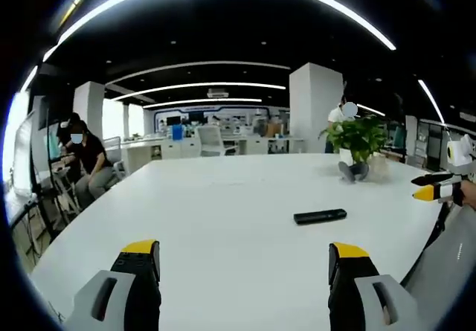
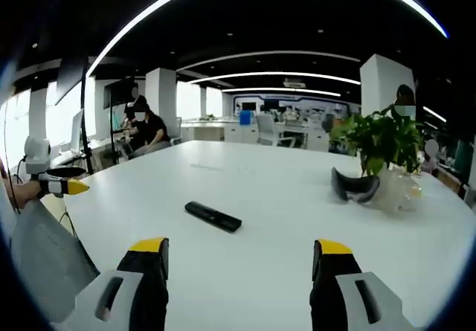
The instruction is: Press the specified remote control buttons in sequence, fully releasing each button before pressing the next.
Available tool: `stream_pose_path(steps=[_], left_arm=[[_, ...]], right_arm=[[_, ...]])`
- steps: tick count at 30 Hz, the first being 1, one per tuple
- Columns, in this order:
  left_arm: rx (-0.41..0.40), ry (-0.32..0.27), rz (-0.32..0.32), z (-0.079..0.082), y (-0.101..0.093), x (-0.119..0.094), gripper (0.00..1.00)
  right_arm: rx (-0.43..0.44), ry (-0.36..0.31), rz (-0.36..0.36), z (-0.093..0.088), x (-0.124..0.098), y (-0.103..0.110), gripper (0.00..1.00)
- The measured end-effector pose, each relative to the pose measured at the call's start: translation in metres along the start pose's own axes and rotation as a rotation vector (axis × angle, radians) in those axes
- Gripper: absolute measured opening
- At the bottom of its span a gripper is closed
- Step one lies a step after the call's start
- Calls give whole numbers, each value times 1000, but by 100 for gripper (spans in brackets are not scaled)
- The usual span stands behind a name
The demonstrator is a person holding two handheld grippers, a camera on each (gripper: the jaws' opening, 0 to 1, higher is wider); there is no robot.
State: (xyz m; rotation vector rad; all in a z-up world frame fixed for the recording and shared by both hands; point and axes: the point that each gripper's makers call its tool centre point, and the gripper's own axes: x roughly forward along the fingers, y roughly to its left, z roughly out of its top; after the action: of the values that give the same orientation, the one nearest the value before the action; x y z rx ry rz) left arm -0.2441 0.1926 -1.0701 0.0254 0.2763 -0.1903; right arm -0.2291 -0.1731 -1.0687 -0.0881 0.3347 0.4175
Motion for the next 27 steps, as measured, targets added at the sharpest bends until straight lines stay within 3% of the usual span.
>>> stream_pose_path(steps=[9, 27], left_arm=[[1, 36, -19, -10, -1, 3, 96], [14, 40, -24, -10, -2, 2, 96]], right_arm=[[0, 14, 3, -3, 1, -1, 76], [17, 4, 9, -2, -1, 0, 74]])
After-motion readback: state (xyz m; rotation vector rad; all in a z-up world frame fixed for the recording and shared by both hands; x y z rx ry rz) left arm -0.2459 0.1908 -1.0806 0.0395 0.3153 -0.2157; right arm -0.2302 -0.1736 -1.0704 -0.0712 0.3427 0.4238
